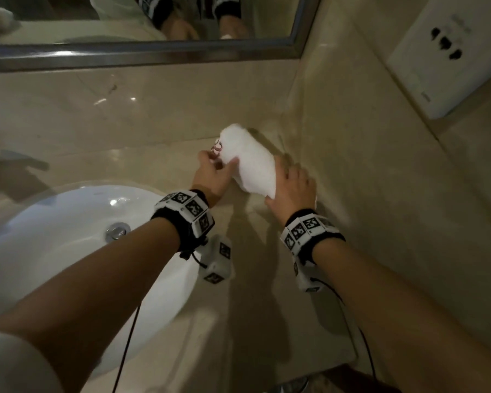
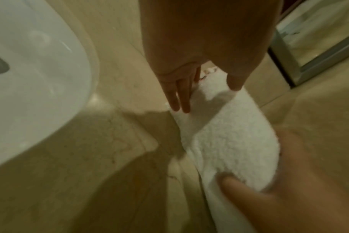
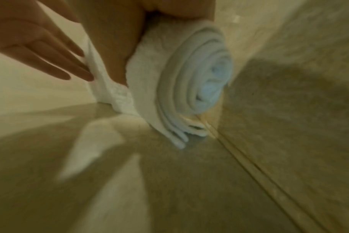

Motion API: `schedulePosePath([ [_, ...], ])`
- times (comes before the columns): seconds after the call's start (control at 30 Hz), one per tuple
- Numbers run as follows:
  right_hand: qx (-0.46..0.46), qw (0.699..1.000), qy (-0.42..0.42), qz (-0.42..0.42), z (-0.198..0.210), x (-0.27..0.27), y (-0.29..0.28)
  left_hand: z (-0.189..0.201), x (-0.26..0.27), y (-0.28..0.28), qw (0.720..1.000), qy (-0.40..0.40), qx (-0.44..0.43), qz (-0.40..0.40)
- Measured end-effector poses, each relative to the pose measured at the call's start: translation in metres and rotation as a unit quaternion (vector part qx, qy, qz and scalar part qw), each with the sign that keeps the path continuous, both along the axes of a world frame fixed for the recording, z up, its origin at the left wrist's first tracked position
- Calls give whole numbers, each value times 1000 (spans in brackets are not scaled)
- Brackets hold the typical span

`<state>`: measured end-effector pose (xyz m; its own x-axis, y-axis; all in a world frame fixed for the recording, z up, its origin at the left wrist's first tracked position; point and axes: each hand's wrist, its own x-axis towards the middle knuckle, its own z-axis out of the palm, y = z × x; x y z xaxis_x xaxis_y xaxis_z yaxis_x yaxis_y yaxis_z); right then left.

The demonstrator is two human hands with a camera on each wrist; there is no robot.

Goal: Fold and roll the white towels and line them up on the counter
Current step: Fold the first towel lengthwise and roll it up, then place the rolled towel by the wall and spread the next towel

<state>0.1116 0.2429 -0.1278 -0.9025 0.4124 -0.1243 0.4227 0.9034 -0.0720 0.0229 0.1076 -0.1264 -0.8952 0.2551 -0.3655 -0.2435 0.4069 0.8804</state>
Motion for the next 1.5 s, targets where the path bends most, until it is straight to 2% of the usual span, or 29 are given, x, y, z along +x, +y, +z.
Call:
schedulePosePath([
  [0.1,-38,997,-66,25,-17,4,-12,-14,2,3,999,-43,-28,-17],
  [0.17,-63,995,-67,39,-29,10,-20,-27,3,-2,998,-40,-47,-17],
  [0.3,-61,995,-39,61,-31,14,-23,-34,0,-7,997,-70,13,22],
  [0.43,-15,993,-41,108,-35,14,-44,-34,-8,2,990,-114,72,34],
  [0.53,-11,995,-46,85,-40,5,-46,-35,-18,7,981,-139,123,57],
  [0.7,4,998,-33,56,-40,-18,-26,-36,-38,24,971,-156,177,28],
  [0.9,-2,999,-26,-37,-42,-30,-1,-38,-55,76,967,-164,190,-36],
  [1.0,-2,999,-15,-42,-44,-37,11,-44,-66,93,965,-167,195,-59],
  [1.1,-3,1000,-5,-24,-50,-42,11,-50,-76,97,968,-162,185,-48],
  [1.17,8,1000,4,-1,-53,-46,9,-49,-79,96,973,-148,160,-71],
  [1.27,24,999,-19,18,-52,-47,10,-40,-82,84,979,-130,134,-84],
  [1.37,17,998,-47,30,-41,-44,13,-26,-85,62,991,-92,85,-53],
  [1.5,11,997,-36,62,-11,-49,7,-6,-91,14,998,-45,39,-27],
])
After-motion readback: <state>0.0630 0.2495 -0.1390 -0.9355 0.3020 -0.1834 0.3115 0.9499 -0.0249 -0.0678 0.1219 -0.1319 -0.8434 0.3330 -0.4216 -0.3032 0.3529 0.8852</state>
